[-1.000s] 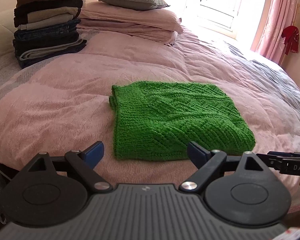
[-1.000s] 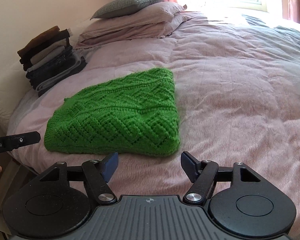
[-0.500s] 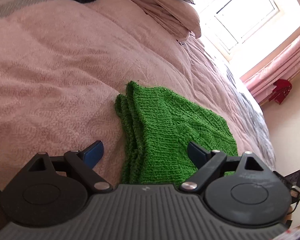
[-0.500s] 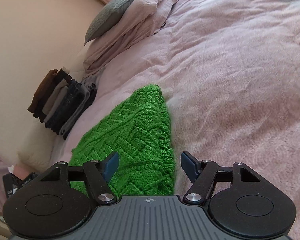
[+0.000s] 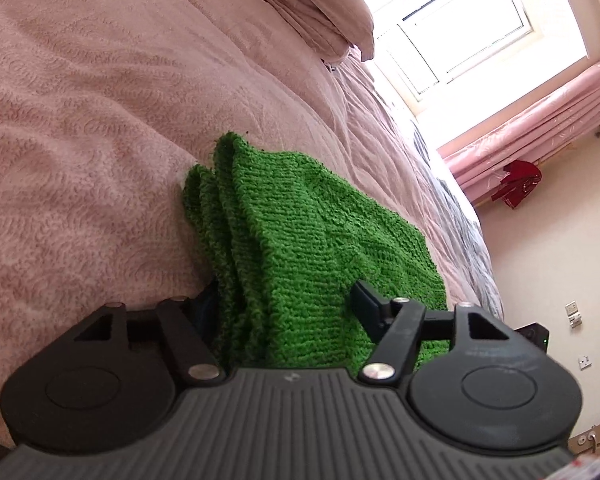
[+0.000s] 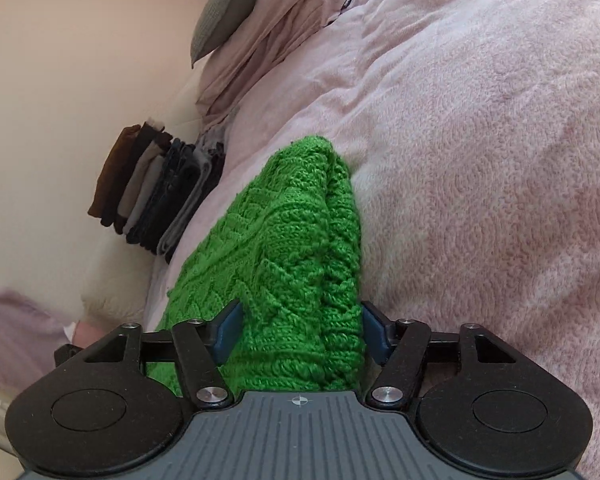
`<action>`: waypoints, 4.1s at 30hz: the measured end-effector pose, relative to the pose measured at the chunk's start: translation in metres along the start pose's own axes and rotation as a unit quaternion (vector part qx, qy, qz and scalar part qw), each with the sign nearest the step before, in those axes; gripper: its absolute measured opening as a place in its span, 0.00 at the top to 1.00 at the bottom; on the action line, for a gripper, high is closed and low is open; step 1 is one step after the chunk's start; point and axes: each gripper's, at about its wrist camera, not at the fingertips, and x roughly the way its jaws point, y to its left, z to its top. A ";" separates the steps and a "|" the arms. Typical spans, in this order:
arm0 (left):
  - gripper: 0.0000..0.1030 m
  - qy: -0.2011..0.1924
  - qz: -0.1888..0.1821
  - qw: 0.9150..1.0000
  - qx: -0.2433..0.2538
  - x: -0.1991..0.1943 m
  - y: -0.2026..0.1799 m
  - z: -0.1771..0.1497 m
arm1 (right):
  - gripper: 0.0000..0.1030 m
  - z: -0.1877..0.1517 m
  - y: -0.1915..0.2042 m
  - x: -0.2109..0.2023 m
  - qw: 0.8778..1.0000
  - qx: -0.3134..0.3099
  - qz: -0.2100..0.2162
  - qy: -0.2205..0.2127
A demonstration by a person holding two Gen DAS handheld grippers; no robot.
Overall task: Fold clothes
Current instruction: 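Grasp the edges of the folded green vest with both grippers, then lift the folded vest with both grippers and carry it to the clothes stack, then lower the vest onto the brown sweater atop the stack and open both grippers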
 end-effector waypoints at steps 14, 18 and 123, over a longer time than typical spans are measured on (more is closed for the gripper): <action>0.64 -0.020 -0.010 1.000 0.008 0.008 0.001 0.000 | 0.71 0.008 -0.008 0.018 0.997 0.043 0.056 -0.013; 0.67 -0.032 0.008 0.998 0.049 0.006 -0.011 -0.005 | 0.71 0.013 0.005 0.018 0.998 -0.013 0.054 -0.012; 0.29 -0.226 0.419 0.875 0.085 -0.203 -0.059 0.476 | 0.41 0.222 0.530 0.478 0.909 -0.404 -0.096 -0.024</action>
